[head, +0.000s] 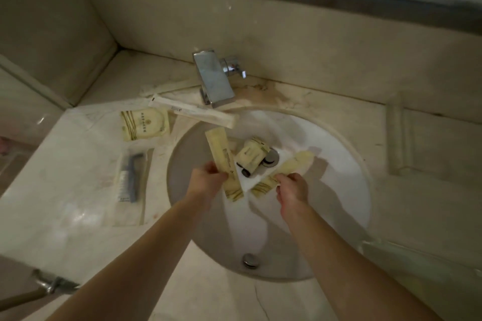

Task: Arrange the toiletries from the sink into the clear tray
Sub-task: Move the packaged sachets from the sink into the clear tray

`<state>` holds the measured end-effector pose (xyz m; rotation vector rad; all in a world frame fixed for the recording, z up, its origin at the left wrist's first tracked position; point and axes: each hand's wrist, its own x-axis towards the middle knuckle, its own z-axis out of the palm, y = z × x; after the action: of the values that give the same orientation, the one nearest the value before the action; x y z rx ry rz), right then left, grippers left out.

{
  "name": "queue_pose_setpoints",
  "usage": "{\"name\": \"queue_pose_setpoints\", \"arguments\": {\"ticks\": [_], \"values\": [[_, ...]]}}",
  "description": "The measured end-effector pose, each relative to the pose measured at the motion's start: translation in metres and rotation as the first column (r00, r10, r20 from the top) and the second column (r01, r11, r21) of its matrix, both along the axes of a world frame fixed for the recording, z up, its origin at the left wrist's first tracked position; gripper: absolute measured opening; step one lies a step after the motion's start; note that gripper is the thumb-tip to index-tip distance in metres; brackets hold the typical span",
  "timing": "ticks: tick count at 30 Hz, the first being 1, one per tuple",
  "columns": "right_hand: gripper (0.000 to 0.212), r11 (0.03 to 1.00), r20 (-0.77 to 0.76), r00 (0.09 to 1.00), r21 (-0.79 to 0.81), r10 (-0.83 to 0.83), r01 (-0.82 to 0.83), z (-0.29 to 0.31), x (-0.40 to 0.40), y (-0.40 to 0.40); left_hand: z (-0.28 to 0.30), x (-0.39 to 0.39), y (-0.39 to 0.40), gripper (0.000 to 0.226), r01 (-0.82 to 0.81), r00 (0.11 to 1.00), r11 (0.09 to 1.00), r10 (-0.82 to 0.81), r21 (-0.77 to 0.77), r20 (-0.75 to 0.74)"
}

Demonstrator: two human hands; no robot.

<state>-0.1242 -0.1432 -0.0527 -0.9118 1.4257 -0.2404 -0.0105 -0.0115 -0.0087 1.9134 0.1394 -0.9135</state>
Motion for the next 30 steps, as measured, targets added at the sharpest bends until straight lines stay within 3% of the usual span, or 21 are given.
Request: {"name": "queue_pose_setpoints", "arguments": {"ticks": [4,7,9,13,16,18,22,26,30], "values": [[0.019,0.996,0.09,0.993,-0.032,-0.077,0.08,0.038,-0.029,0.001,0.038,-0.019,-0.004,0.02,0.079,0.994,0.983,-0.065,-0.168,0.083],[0.034,0.984,0.269,0.947,0.055,-0.177,0.168,0.075,-0.054,-0.003,0.071,-0.041,-0.012,0.014,0.139,0.989,0.93,-0.111,-0.341,0.101],[0.028,0.979,0.364,0.909,0.099,-0.202,0.177,0.098,-0.075,-0.01,0.092,-0.058,-0.019,0.012,0.193,0.98,0.891,-0.154,-0.41,0.124],[0.014,0.971,0.487,0.843,0.182,-0.227,0.156,0.128,-0.125,-0.025,0.124,-0.088,-0.034,0.024,0.196,0.981,0.849,-0.175,-0.491,0.088],[0.013,0.961,0.498,0.827,0.207,-0.263,0.182,0.148,-0.161,-0.032,0.139,-0.114,-0.046,0.019,0.368,0.93,0.802,-0.301,-0.471,0.213],[0.013,0.96,0.481,0.834,0.197,-0.272,0.199,0.155,-0.182,-0.036,0.142,-0.127,-0.055,0.028,0.454,0.89,0.768,-0.373,-0.452,0.261],[0.025,0.96,0.462,0.842,0.159,-0.279,0.231,0.16,-0.21,-0.046,0.148,-0.152,-0.074,0.039,0.455,0.888,0.746,-0.418,-0.487,0.189],[0.022,0.963,0.493,0.831,0.061,-0.259,0.264,0.165,-0.234,-0.05,0.148,-0.175,-0.091,0.061,0.391,0.896,0.741,-0.441,-0.546,0.043],[0.02,0.946,0.505,0.815,0.008,-0.284,0.325,0.165,-0.255,-0.051,0.148,-0.196,-0.105,0.045,0.281,0.907,0.756,-0.41,-0.592,-0.093]]}}
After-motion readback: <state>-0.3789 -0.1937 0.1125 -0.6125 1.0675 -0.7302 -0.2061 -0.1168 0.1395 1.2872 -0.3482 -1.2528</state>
